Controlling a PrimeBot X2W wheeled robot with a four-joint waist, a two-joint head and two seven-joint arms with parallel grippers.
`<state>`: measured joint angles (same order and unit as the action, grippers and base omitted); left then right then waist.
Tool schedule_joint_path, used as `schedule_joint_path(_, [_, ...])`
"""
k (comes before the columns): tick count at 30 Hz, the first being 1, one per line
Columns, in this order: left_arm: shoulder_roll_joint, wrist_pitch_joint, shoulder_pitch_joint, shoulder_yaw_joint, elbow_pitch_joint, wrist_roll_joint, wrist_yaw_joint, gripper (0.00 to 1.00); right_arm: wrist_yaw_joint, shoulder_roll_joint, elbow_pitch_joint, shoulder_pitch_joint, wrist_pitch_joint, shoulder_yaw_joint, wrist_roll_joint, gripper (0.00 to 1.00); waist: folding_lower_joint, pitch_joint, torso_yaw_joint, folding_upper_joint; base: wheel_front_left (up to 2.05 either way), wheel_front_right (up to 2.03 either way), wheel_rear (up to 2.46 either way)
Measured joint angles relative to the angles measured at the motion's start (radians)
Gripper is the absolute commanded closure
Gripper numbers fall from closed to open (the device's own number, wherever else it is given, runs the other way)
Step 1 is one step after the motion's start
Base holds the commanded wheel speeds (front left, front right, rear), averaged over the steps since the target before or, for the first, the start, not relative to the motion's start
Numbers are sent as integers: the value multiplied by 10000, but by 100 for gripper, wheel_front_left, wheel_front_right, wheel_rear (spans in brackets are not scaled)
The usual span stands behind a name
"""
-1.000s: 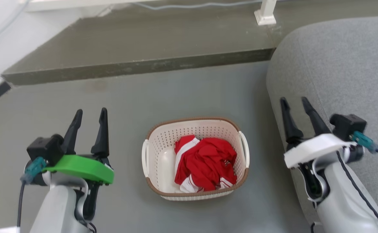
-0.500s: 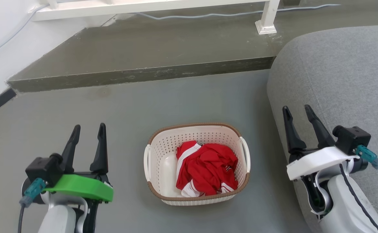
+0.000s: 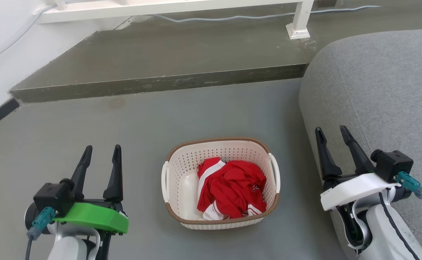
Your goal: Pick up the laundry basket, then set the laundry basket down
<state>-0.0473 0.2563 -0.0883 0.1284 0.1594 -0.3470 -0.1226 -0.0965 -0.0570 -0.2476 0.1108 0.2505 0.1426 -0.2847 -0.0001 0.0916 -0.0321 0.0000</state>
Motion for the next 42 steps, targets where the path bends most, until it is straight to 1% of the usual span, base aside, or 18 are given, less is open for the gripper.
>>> schedule_joint_path(22, [23, 0, 267, -17, -73, 75, 0, 0, -77, 33, 253, -209, 0, -84, 221, 0, 0, -57, 31, 0, 0, 0, 0])
schedule_joint_path(23, [25, 0, 267, -8, -82, 73, -2, 100, -77, 35, 259, -209, 0, -90, 228, 100, 0, -60, 33, 0, 0, 0, 0])
schedule_joint_path(27, [79, -6, 360, 50, 267, 71, 0, 100, -77, 111, -71, -402, -19, -61, 224, 100, 0, -62, 35, 0, 0, 0, 0])
schedule_joint_path(31, [88, -8, 470, 67, 272, -107, -2, 100, -77, 128, -107, -572, -21, -61, 31, 100, 0, -76, 40, 0, 0, 0, 0])
schedule_joint_path(36, [90, -67, 498, 79, 251, -708, 0, 100, -77, 128, -56, -584, -50, -69, -502, 100, 0, -133, 58, 0, 0, 0, 0])
schedule_joint_path(42, [90, -224, 516, 38, 238, -1645, -2, 100, -77, 130, 4, -593, -198, -148, -1519, 100, 0, -184, 76, 0, 0, 0, 0])
